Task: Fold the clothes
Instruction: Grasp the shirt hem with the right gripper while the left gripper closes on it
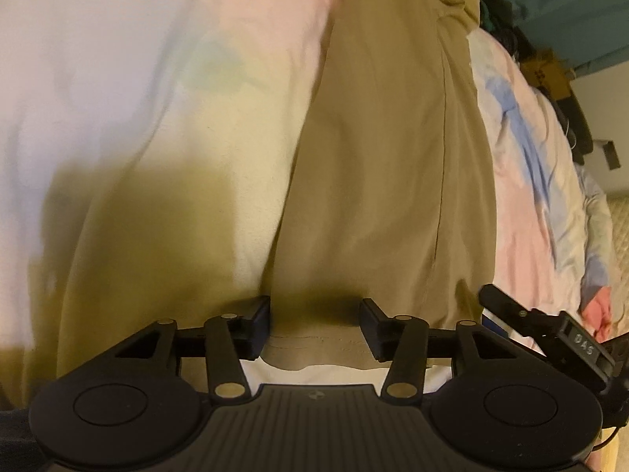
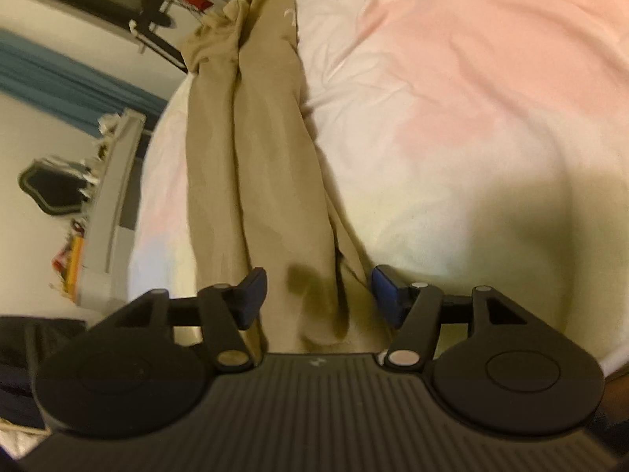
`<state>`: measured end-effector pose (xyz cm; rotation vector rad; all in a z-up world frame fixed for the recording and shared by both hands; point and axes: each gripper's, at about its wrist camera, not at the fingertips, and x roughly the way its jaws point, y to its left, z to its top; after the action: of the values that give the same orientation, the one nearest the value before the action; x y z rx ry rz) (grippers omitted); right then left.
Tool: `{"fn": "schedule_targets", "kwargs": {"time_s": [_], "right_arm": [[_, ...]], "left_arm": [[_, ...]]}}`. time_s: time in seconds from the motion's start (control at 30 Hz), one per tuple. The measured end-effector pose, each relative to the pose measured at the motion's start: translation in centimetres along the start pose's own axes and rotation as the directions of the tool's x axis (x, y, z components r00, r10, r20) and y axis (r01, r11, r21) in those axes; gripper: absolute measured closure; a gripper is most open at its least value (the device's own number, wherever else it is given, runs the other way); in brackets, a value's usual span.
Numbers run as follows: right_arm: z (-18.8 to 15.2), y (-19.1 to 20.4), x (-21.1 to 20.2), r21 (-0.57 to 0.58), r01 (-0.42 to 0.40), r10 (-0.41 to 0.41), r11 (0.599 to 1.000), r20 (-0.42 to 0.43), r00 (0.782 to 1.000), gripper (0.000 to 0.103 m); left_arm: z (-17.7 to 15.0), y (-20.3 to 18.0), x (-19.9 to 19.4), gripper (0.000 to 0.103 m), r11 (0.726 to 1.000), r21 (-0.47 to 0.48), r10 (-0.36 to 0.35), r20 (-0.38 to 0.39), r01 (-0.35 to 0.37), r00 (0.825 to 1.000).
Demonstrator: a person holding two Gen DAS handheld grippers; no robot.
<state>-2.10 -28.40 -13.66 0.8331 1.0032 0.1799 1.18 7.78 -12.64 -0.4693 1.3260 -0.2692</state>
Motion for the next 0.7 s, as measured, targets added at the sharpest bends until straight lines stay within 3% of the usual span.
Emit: {"fn": "schedule_targets", "kwargs": {"time_s": [0.07, 0.17, 0.27, 0.33, 0.4, 0.5, 0.6, 0.7], "right_arm": [[-0.1, -0.2, 0.4, 0.011, -0.001, 0.001, 1.0, -0.016, 1.0, 0.041], [-0.2, 0.1, 0.5, 0.012, -0.022, 0.022, 1.0, -0.034, 0.999, 0.04], [-0.6, -0.4, 0.3, 0.066, -0.101, 0.104, 0.993, -0.052, 0.993, 0.041], [-1.0, -0.2, 0.1, 0.066, -0.098, 0.101, 0.993, -0.043, 0.994, 0.048], [-1.5, 0.2, 0.0, 0.057, -0.086, 0.089, 0.995, -0.038, 0.995, 0.069], [-2.2, 0.8, -0.4, 0.04, -0.072, 0.073, 0.997, -0.015, 0.997, 0.084], [-2.3, 1.2, -1.3, 0.031, -0.086, 0.086, 0.996, 0.026, 0.996, 0.089], [-1.0, 1.2, -2.3, 0.072, -0.146, 0.142, 0.987, 0.059, 0.988, 0.089]], "left_arm": [[0.0, -0.2, 0.1, 0.056, 1.0, 0.011, 0.013, -0.001, -0.013, 1.0], [-0.1, -0.5, -0.1, 0.073, 0.999, 0.026, 0.031, 0.002, -0.031, 1.0], [-0.3, -0.5, -0.6, 0.09, 0.999, 0.034, 0.016, 0.012, -0.017, 1.0], [-0.4, -0.4, -1.1, 0.094, 1.0, 0.03, 0.004, 0.027, -0.005, 1.0], [-0.5, -0.3, -1.7, 0.096, 1.0, 0.022, -0.01, 0.049, 0.009, 0.999], [-0.6, -0.2, -2.7, 0.097, 0.999, 0.009, -0.044, 0.092, 0.044, 0.995], [-0.9, -0.1, -4.2, 0.098, 0.995, -0.005, -0.102, 0.151, 0.103, 0.983], [-0.5, 0.0, -5.9, 0.098, 0.978, -0.042, -0.19, 0.228, 0.204, 0.955]]}}
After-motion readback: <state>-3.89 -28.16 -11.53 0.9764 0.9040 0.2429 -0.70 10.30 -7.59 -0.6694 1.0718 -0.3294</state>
